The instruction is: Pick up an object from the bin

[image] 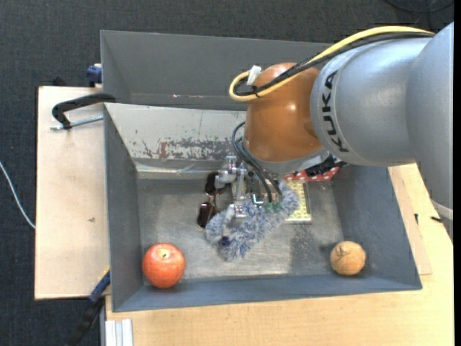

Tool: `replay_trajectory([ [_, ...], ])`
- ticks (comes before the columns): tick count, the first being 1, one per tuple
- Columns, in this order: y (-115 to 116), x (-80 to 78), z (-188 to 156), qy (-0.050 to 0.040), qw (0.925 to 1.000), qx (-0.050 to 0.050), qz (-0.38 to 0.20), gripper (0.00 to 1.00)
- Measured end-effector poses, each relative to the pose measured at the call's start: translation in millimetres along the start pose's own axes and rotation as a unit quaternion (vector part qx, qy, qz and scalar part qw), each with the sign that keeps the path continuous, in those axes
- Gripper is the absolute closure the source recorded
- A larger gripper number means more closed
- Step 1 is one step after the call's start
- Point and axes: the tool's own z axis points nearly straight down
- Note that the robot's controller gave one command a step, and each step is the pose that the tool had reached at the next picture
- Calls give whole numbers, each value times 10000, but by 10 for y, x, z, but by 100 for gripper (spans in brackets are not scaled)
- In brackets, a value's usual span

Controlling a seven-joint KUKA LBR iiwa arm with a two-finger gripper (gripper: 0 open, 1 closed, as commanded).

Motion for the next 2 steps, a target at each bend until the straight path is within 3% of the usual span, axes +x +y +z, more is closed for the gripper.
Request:
replay_trajectory([
  [1, -4, -19, -44, -40, 10000, -4, 5, 0],
  [2, -189, 241, 656, -28, 9882, -1, -1528, 100],
])
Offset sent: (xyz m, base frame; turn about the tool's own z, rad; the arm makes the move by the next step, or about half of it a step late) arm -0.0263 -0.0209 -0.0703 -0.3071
